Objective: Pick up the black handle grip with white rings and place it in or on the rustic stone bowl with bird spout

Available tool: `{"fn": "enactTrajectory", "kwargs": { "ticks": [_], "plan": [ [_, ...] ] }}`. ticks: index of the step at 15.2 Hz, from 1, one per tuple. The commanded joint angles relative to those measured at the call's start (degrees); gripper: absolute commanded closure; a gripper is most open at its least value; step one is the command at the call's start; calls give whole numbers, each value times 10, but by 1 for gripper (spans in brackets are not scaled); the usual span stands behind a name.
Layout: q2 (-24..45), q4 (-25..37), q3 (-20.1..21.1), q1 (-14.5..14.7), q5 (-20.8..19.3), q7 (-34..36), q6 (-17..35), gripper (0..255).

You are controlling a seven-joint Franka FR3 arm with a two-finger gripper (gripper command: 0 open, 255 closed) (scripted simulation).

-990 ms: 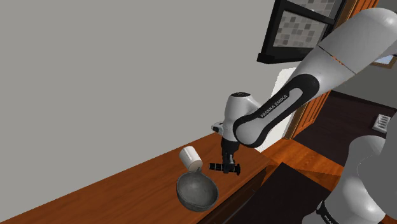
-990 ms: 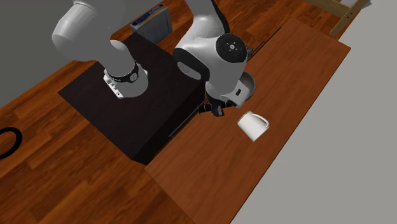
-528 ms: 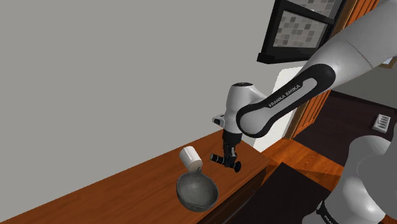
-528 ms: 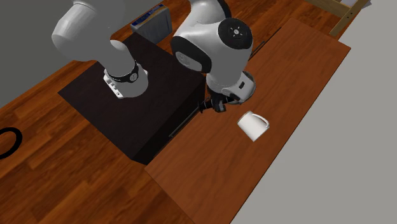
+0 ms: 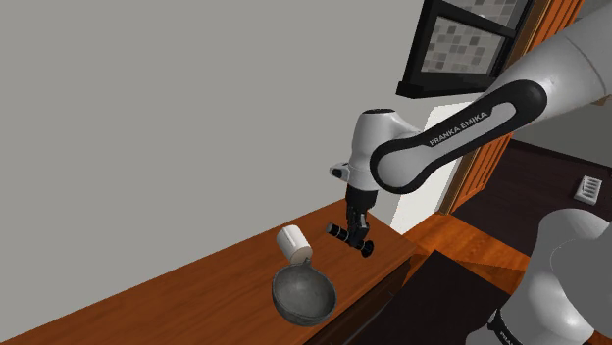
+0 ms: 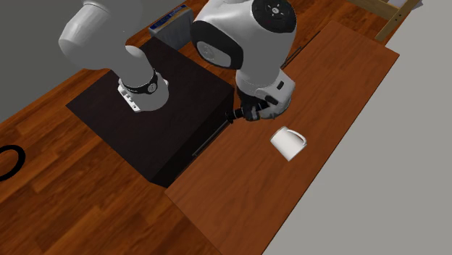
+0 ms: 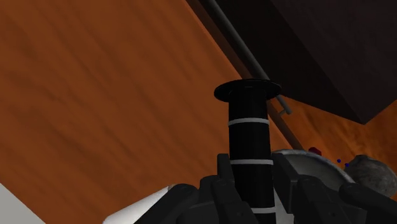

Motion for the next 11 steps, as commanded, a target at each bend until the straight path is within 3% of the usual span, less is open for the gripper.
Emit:
{"fn": "enactTrajectory", "kwargs": {
  "ticks": [1,11],
  "plan": [
    [-12,5,-1,-2,-3,1,-18,255],
    [69,92,77,63,27,121,-16,255]
  ]
}}
